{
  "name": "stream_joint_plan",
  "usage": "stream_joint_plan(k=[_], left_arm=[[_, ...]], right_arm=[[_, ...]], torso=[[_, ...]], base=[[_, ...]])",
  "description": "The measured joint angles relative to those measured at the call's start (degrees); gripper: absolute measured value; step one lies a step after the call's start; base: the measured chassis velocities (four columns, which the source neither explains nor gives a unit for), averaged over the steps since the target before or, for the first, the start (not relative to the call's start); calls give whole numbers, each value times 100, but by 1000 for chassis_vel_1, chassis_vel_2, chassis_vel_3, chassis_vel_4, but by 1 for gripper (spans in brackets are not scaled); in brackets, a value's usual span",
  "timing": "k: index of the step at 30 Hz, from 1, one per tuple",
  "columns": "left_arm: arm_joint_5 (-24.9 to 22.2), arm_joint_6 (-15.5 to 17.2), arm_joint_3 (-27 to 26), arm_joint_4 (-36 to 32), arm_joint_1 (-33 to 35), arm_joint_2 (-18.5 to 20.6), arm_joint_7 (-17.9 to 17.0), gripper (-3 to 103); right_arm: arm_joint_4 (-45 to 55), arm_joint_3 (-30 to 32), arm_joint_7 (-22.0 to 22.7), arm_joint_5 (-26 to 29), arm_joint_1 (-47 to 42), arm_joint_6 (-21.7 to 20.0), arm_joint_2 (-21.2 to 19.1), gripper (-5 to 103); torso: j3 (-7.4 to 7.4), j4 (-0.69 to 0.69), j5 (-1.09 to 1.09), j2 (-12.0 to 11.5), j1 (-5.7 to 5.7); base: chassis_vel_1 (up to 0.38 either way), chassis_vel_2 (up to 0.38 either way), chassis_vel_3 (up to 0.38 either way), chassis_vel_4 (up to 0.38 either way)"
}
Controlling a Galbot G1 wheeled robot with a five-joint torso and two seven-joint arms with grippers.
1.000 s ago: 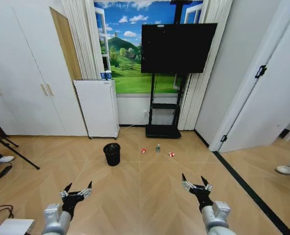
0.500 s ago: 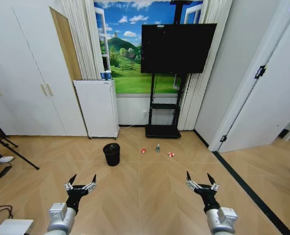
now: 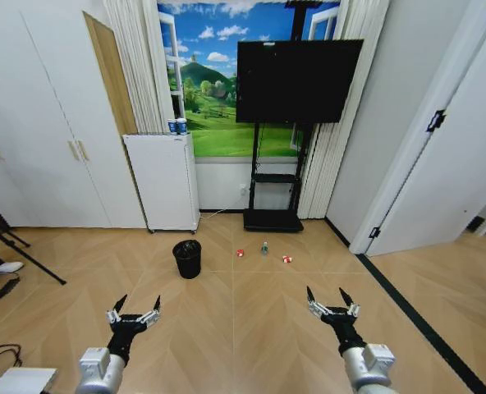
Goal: Pick up the trash bin and place the garbage on the floor into it.
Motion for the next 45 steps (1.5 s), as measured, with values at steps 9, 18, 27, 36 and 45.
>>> stream_joint_plan(k=[9, 18, 27, 36, 45], left_arm=[[-16, -1, -35, 53, 14, 20, -60, 100], [-81, 32, -50, 121, -13, 30, -99, 100], [-92, 44, -76, 117, 19, -10, -105, 100], [-71, 59, -62, 126, 50, -33, -101, 100], [-39, 80, -67, 96, 116, -60, -95, 100]], right_arm=[[-97, 13, 57, -7, -24, 54, 20, 100], [-218, 4, 104, -23, 39, 101, 32, 100], [-287, 3, 118, -24, 93, 125, 58, 100], [-351, -23, 174, -31, 148, 152, 76, 100], [-421, -21, 206, -22, 211, 196, 42, 100]], torso=[[1, -2, 0, 0, 1], [0, 0, 1, -1, 1], [2, -1, 0, -2, 3], [2, 0, 3, -2, 3], [1, -1, -3, -2, 2]], base=[[-160, 100, 159, -125], [-297, 255, 293, -269], [-376, 332, 381, -332], [-371, 321, 364, -329], [-367, 330, 368, -330]])
